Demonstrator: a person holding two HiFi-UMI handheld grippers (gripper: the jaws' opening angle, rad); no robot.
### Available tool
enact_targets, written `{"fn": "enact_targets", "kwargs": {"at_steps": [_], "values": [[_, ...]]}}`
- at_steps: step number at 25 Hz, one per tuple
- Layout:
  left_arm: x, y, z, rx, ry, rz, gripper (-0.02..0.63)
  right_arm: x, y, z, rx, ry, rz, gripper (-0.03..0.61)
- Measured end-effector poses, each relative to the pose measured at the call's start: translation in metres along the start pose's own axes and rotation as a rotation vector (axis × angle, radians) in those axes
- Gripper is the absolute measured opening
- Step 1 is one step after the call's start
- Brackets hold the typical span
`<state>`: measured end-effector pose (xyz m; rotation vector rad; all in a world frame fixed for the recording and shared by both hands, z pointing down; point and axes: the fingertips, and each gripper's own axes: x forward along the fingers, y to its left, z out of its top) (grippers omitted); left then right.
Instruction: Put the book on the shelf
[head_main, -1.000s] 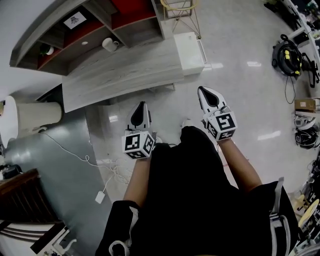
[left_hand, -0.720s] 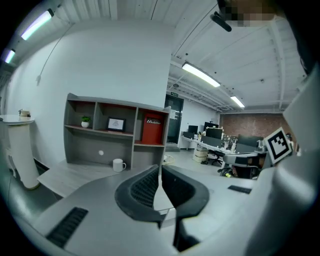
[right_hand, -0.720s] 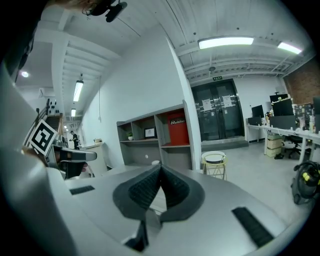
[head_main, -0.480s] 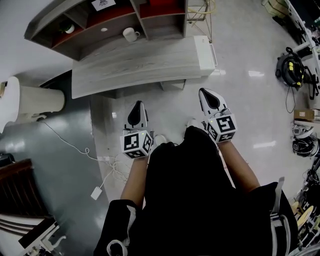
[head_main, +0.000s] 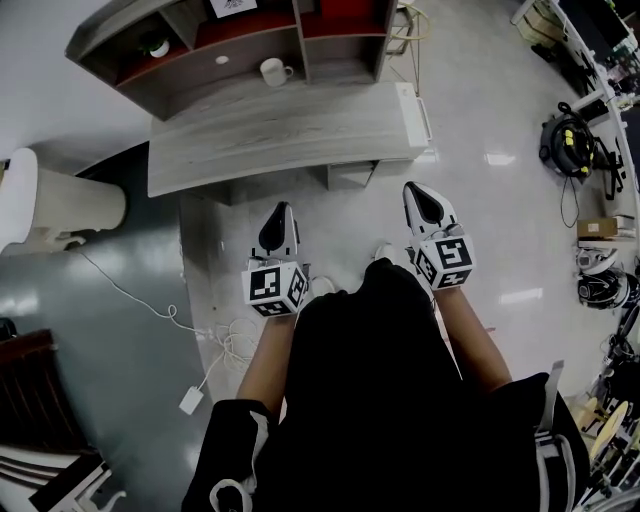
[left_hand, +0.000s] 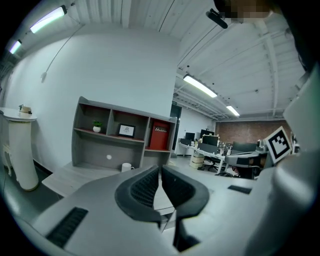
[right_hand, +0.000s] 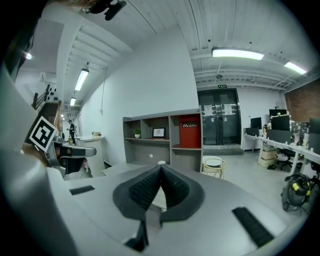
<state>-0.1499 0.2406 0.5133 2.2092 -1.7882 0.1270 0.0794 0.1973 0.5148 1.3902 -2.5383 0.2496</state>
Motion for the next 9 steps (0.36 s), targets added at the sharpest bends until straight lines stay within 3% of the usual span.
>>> {"fn": "enact_targets", "kwargs": {"at_steps": [9], "values": [[-0.026, 0.013, 0.013, -0.019, -0.053, -0.064, 0.023, -0.016, 0.04, -0.005, 0.019, -0.001, -0.038, 0.0]]}}
